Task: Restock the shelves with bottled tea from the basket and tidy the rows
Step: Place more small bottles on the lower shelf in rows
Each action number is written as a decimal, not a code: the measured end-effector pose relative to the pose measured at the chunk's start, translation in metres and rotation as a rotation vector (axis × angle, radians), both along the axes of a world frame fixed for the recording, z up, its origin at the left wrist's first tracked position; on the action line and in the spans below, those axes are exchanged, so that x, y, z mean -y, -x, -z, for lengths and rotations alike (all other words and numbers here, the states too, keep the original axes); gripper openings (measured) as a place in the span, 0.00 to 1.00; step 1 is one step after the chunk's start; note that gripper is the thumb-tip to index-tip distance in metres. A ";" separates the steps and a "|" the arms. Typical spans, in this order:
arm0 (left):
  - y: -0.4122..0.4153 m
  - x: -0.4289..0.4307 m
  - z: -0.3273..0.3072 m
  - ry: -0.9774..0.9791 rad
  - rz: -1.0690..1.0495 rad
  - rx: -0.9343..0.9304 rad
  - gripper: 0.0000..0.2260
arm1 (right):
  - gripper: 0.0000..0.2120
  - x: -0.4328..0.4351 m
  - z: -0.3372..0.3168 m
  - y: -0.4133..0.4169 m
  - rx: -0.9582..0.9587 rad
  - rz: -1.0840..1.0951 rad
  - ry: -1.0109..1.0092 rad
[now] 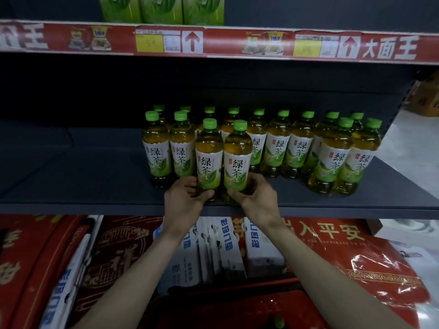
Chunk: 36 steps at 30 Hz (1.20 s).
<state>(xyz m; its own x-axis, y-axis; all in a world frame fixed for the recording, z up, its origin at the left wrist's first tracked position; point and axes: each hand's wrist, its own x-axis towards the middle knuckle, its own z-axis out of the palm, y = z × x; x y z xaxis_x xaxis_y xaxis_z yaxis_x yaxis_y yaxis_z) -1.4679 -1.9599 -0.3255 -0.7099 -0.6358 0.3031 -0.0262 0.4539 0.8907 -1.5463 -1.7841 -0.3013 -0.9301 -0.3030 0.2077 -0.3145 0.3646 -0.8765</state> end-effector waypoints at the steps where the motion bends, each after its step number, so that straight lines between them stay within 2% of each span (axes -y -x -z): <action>1: 0.002 0.001 0.001 0.004 -0.010 0.005 0.26 | 0.30 0.001 0.001 0.002 -0.006 0.000 0.001; 25: 0.028 0.001 -0.004 0.204 -0.199 0.249 0.25 | 0.30 0.034 0.017 0.042 -0.105 0.080 -0.019; 31: 0.024 -0.002 -0.009 0.197 -0.119 0.273 0.24 | 0.26 0.033 0.016 0.038 -0.125 0.060 -0.047; 36: 0.013 -0.002 -0.009 0.186 0.026 0.193 0.22 | 0.25 0.025 0.012 0.032 -0.101 0.027 -0.070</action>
<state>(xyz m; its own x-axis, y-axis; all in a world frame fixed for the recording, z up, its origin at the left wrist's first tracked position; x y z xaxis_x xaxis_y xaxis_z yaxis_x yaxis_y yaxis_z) -1.4810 -1.9582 -0.3170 -0.7812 -0.5629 0.2700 -0.1740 0.6116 0.7718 -1.5783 -1.8093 -0.3135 -0.9133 -0.2955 0.2802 -0.3895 0.4330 -0.8129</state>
